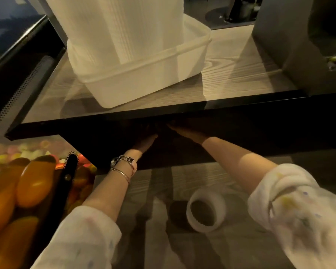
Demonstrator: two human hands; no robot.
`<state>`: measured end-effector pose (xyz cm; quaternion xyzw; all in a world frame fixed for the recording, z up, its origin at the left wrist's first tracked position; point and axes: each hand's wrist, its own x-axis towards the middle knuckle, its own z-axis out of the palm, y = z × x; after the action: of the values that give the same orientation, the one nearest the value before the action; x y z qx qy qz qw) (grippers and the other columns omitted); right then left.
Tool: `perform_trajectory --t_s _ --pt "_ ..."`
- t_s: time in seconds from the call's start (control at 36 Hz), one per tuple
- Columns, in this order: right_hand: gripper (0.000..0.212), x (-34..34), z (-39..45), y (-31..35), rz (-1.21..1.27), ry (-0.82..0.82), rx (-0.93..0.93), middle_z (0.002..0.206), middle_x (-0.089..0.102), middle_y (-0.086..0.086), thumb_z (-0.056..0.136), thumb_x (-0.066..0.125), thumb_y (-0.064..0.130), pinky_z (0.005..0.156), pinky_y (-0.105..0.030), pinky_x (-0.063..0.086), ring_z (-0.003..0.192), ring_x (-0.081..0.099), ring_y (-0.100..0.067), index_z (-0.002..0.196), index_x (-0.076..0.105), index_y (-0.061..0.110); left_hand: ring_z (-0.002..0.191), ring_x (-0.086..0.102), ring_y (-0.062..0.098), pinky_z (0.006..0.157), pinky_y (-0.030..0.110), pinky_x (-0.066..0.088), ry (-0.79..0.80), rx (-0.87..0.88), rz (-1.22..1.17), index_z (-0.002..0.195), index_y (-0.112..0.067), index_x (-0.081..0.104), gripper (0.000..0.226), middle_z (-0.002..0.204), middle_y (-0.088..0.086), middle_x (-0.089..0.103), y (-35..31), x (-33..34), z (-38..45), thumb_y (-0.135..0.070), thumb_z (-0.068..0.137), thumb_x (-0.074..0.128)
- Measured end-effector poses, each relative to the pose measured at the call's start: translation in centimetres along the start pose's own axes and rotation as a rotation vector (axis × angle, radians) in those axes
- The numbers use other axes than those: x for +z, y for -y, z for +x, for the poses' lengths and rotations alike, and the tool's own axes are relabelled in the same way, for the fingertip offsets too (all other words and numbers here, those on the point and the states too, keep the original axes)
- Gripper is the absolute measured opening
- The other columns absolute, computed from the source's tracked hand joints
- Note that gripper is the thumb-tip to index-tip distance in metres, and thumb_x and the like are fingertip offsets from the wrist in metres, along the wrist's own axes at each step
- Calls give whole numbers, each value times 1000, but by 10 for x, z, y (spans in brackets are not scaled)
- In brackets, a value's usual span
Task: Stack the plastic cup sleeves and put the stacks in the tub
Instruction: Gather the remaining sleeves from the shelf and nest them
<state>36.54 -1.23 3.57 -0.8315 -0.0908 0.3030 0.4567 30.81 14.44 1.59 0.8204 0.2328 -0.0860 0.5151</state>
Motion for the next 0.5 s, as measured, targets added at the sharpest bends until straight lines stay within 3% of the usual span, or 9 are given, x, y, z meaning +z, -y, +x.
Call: perform_trajectory --t_s 0.14,0.31,0.44,0.5 --pt "55 -6 14 -7 111 -64 39 152 27 -10 96 42 43 107 -31 23 138 25 -27 143 29 17 130 39 28 107 39 36 -30 -83 -243 137 -8 39 43 144 14 37 -8 -1 9 -22 97 45" --pt "50 0 24 -13 -38 -40 54 140 44 -12 93 48 42 88 -27 32 128 42 -28 134 43 15 138 29 27 106 36 34 14 -68 -302 143 -6 27 47 150 13 26 -7 11 16 -12 98 39" --pt "49 3 18 -26 -14 -18 -3 148 34 -9 98 37 36 104 -23 26 138 30 -23 141 36 11 135 34 29 111 43 30 -102 -46 -274 143 -7 30 49 149 14 31 -1 15 19 -23 98 40" --pt "50 3 14 -31 94 -47 4 150 31 -9 100 34 34 100 -18 28 139 26 -23 142 33 8 136 32 28 113 45 26 -106 -47 -293 144 -11 29 51 150 11 29 2 17 16 -30 98 40"
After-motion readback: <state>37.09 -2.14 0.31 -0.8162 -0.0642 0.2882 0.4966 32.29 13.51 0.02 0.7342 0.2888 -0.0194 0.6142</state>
